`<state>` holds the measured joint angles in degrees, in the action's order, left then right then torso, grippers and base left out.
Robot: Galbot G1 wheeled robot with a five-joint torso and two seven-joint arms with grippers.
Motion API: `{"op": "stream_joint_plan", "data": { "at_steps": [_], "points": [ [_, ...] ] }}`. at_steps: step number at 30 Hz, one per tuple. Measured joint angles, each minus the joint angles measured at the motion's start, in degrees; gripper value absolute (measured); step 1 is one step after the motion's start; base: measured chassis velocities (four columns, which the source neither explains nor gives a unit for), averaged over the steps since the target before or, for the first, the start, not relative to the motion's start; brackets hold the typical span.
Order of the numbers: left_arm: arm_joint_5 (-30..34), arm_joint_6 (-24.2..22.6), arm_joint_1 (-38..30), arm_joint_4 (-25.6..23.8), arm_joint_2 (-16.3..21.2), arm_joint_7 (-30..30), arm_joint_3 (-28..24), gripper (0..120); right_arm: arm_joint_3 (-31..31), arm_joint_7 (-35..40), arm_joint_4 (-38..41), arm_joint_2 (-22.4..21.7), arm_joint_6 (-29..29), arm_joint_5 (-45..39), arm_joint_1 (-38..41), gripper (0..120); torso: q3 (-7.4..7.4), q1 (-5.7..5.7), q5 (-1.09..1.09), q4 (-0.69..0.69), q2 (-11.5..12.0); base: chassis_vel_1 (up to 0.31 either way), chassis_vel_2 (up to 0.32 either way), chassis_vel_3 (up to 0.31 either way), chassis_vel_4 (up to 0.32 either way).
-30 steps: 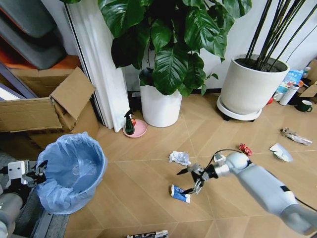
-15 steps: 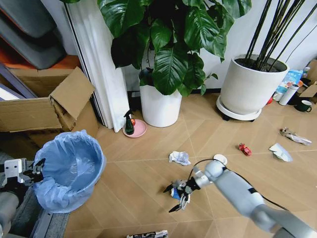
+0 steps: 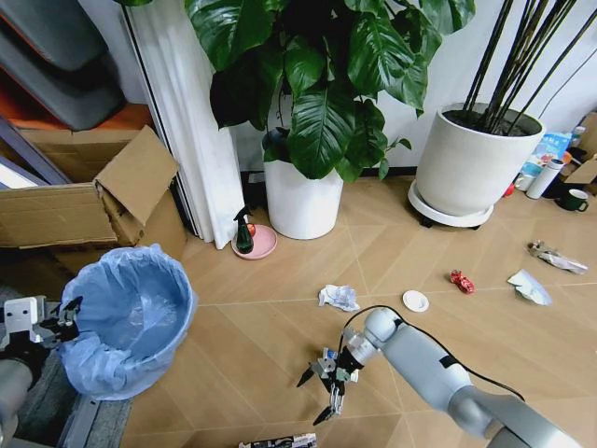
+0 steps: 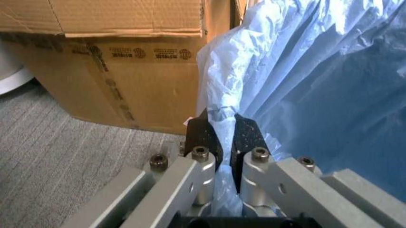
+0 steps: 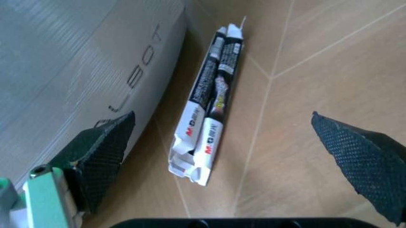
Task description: Pick up the trash bin and place the garbage on the floor into it.
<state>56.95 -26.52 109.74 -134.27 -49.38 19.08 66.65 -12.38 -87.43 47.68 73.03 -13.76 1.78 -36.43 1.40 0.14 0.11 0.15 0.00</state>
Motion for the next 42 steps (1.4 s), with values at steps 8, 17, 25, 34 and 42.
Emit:
{"op": "stream_joint_plan", "data": {
  "at_steps": [8, 17, 25, 34, 42],
  "points": [
    [0.5, -0.1, -0.9, 0.7, 0.7, 0.2, -0.2, 0, 0.2, 0.7, -0.8, 0.7, -0.6, 1.8, -1.6, 100, 0.00, 0.00, -0.01, 0.00, 0.0, 0.000, 0.000, 0.000, 0.000],
    [1.1, -0.2, -2.6, 2.0, 1.5, 0.4, -1.2, 0, -0.8, 1.7, 0.0, 1.4, -2.3, 7.4, -1.5, 100, 0.00, 0.00, 0.00, 0.00, 0.0, 0.000, 0.000, 0.000, 0.000],
    [1.4, -0.3, -4.5, 3.3, 1.8, 0.5, -2.3, 0, -1.4, 3.5, -2.5, 3.7, -4.3, 12.6, -1.7, 100, 0.00, 0.00, 0.00, 0.00, 0.0, 0.000, 0.000, 0.000, 0.000],
    [1.7, -0.3, -5.8, 4.3, 2.1, 0.6, -2.8, 0, -1.8, 4.5, -3.9, 5.7, -5.7, 16.6, -1.8, 100, 0.00, 0.00, 0.00, 0.00, 0.0, 0.000, 0.000, 0.000, 0.000],
    [1.7, -0.3, -6.5, 4.6, 1.8, 0.6, -3.0, 0, -3.1, 5.7, -3.3, 6.3, -7.7, 19.1, -1.8, 100, 0.00, 0.00, 0.00, 0.00, 0.0, 0.000, 0.000, 0.000, 0.000]
  ]
}}
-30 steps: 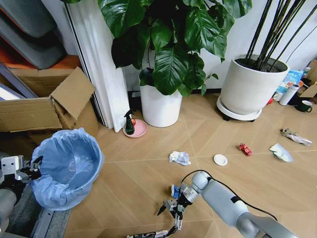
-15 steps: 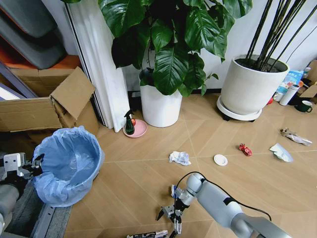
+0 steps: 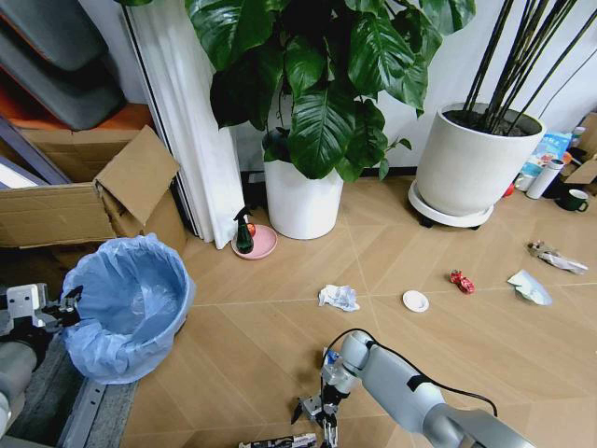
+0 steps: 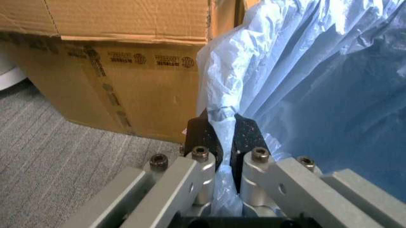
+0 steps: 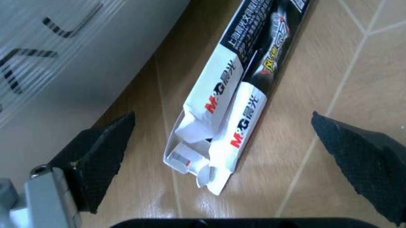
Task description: Pick up the trash bin and place the garbage on the floor into it.
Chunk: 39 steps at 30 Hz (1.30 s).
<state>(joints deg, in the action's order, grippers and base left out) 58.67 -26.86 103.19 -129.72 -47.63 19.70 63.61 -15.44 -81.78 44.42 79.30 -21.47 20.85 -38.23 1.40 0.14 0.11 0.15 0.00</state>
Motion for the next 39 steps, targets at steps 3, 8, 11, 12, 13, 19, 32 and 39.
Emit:
{"op": "stream_joint_plan", "data": {
  "at_steps": [3, 8, 11, 12, 13, 19, 32, 39],
  "points": [
    [0.0, 0.0, 0.0, 0.0, -0.2, 0.0, 0.1, 0, -0.1, 0.0, 0.1, 0.4, 0.0, 0.5, 0.0, 96, 0.00, 0.00, 0.00, 0.00, 0.0, 0.000, 0.000, 0.000, 0.000],
    [0.0, 0.0, 0.3, -0.2, -0.5, 0.0, 0.4, 0, -0.2, -0.1, 0.1, 0.7, -0.1, 0.8, 0.2, 81, -0.01, 0.00, -0.01, 0.00, 0.0, 0.000, 0.000, 0.000, 0.000],
    [0.0, 0.0, 0.4, -0.2, -0.5, 0.0, 0.6, 0, -0.2, -0.1, 0.1, 0.7, -0.1, 0.9, 0.2, 69, -0.01, -0.01, -0.02, -0.01, 0.0, 0.000, 0.000, 0.000, 0.000],
    [0.0, 0.0, 0.4, -0.2, -0.5, 0.0, 0.6, 0, -0.2, -0.2, 0.1, 0.7, -0.1, 0.9, 0.2, 66, -0.01, -0.01, -0.02, -0.01, 0.0, 0.000, 0.000, 0.000, 0.000],
    [0.0, 0.0, 0.3, -0.1, -0.5, 0.0, 0.6, 0, -0.1, -0.4, 0.1, 0.6, -0.1, 0.9, 0.2, 59, -0.01, 0.00, -0.02, -0.01, 0.0, 0.000, 0.000, 0.000, 0.000],
    [0.0, 0.0, -0.6, 0.2, -0.6, 0.1, -0.1, 0, -0.2, -2.3, 0.5, 0.1, -0.1, 1.3, 0.2, 37, 0.00, 0.00, -0.01, 0.00, 0.0, 0.000, 0.000, 0.000, 0.000],
    [-0.5, 0.0, -0.9, 0.9, -0.8, 0.1, -1.1, 0, 2.0, -1.7, -0.1, 0.0, 0.5, 2.4, 0.8, 0, 0.01, 0.00, 0.01, 0.00, 0.0, 0.000, 0.000, 0.000, 0.000],
    [-0.6, 0.1, -2.3, 2.0, 0.0, 0.1, -2.7, 0, 5.0, 0.0, -0.4, -0.2, 0.9, 2.1, 2.2, 0, 0.01, 0.00, -0.01, 0.00, 0.0, 0.000, 0.000, 0.000, 0.000]
  ]
}}
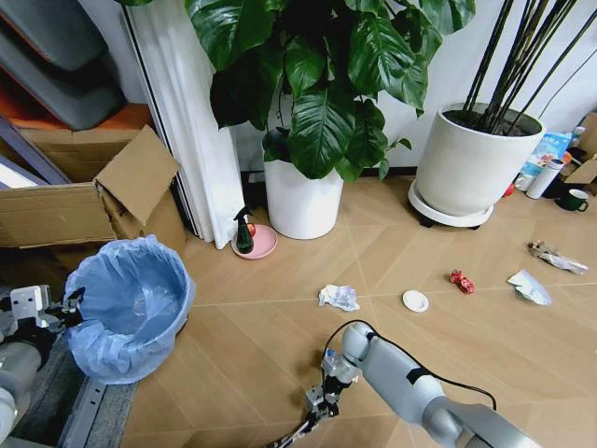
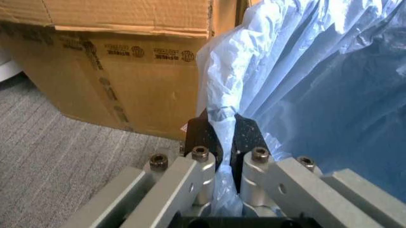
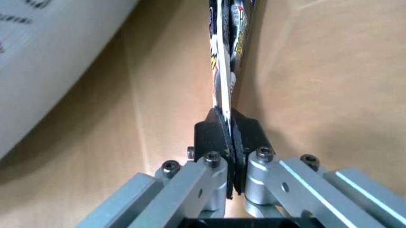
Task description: Pick up the trash bin and place the garbage on the floor into it.
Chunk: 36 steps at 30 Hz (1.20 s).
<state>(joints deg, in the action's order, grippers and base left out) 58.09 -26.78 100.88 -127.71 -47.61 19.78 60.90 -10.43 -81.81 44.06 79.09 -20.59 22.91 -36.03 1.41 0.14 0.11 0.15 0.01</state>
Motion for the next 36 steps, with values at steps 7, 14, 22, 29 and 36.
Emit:
{"op": "stream_joint_plan", "data": {
  "at_steps": [7, 14, 22, 29, 36],
  "points": [
    [-0.1, 0.0, -1.8, 2.0, 1.6, 0.0, -2.7, 0, 7.8, 0.3, 0.1, 0.2, 1.5, -3.5, 1.9, 0, 0.00, 0.00, -0.01, -0.01, 0.0, 0.000, 0.000, 0.000, 0.000],
    [-0.7, 0.2, -5.8, 5.9, 4.7, 0.2, -7.9, 0, 15.5, -0.4, 6.0, -3.2, 3.9, -13.2, 2.6, 0, 0.00, 0.00, 0.00, 0.00, 0.0, 0.000, 0.000, 0.000, 0.000],
    [-0.9, 0.6, -9.7, 10.3, 10.6, 0.0, -15.8, 0, 22.1, 0.7, 11.7, -17.1, 3.2, -32.5, 1.6, 0, -0.01, 0.00, 0.03, 0.03, 0.0, 0.000, 0.000, 0.000, 0.000],
    [-0.9, 1.2, -13.9, 11.9, 13.0, -0.4, -26.8, 0, 18.3, 3.3, 15.4, -21.4, 3.7, -53.2, 2.7, 0, -0.01, 0.00, 0.02, 0.00, 0.0, 0.000, 0.000, 0.000, 0.000],
    [0.2, 2.9, -21.2, 14.5, 14.9, -1.2, -36.3, 0, 12.0, 5.8, 15.1, -13.2, 5.5, -63.3, 5.7, 0, -0.01, 0.00, 0.04, -0.01, 0.0, 0.000, 0.000, 0.000, 0.000]
  ]
}}
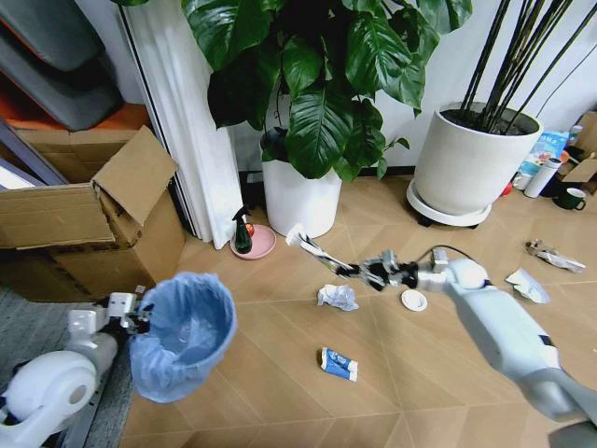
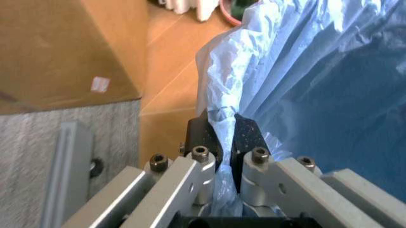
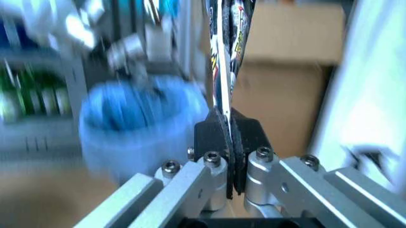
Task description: Pick up the trash bin and place the garbage on the floor into it.
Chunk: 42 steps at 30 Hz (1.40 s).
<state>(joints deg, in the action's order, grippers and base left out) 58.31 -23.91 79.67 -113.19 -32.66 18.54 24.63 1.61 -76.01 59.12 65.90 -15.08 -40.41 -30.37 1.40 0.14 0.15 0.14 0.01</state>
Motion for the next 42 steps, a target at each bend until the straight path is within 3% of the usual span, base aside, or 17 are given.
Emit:
{"op": "stream_joint_plan", "data": {
  "at_steps": [2, 5, 10, 17, 24, 28, 35, 37, 42],
  "points": [
    [1.0, 0.6, -2.7, 0.8, 0.0, -0.5, -2.0, 0, -2.7, 0.9, -1.3, 5.0, 0.1, -2.6, 1.3, 0, 0.01, 0.00, -0.08, -0.01, 0.0, 0.000, 0.000, 0.000, 0.000],
    [2.1, 0.9, -5.2, 1.6, 0.0, -0.9, -3.2, 0, -8.0, 3.0, -2.7, 10.3, 0.2, -6.8, 3.1, 0, 0.01, 0.00, 0.01, -0.04, 0.0, 0.000, 0.000, 0.000, 0.000],
    [3.5, 1.1, -5.7, 1.0, -0.1, -1.3, -3.2, 0, -11.9, 3.9, -6.2, 14.6, 0.3, -5.3, 4.9, 0, 0.01, 0.00, -0.01, 0.00, 0.0, 0.000, 0.000, 0.000, 0.000],
    [5.0, 1.1, -4.2, -1.9, -0.2, -1.2, -2.9, 0, -15.0, 5.4, -8.8, 17.4, 0.3, -2.2, 5.7, 2, 0.00, 0.00, -0.04, 0.00, 0.0, 0.000, 0.000, 0.000, 0.000],
    [6.5, 0.8, -4.0, -3.0, 0.2, -0.5, -2.3, 0, -16.0, 5.5, -9.1, 16.5, 0.2, 1.8, 5.8, 23, 0.00, 0.00, -0.04, 0.01, 0.0, 0.000, 0.000, 0.000, 0.000],
    [6.6, 0.2, -3.9, -3.4, 0.4, -0.3, -1.9, 0, -16.2, 5.2, -8.0, 14.9, 0.1, 4.2, 6.9, 43, 0.00, 0.00, -0.04, 0.01, 0.0, 0.000, 0.000, 0.000, 0.000],
    [6.7, -0.1, -4.3, -2.7, 0.3, 0.0, -1.4, 0, -16.5, 5.0, -6.5, 13.1, 0.2, 2.9, 7.5, 65, 0.00, 0.00, -0.04, 0.01, 0.0, 0.000, 0.000, 0.000, 0.000],
    [6.8, -0.1, -4.8, -1.9, 0.2, 0.2, -0.7, 0, -15.2, 5.2, -5.5, 11.8, 0.2, 1.7, 7.3, 77, 0.00, -0.01, -0.04, 0.00, 0.0, 0.000, 0.000, 0.000, 0.000],
    [6.7, -0.1, -5.2, -1.0, -0.3, 0.4, 0.3, 0, -11.8, 5.9, -5.0, 8.9, 0.2, 2.1, 6.2, 91, 0.00, -0.01, -0.04, -0.01, 0.0, 0.000, 0.000, 0.000, 0.000]
  ]
}}
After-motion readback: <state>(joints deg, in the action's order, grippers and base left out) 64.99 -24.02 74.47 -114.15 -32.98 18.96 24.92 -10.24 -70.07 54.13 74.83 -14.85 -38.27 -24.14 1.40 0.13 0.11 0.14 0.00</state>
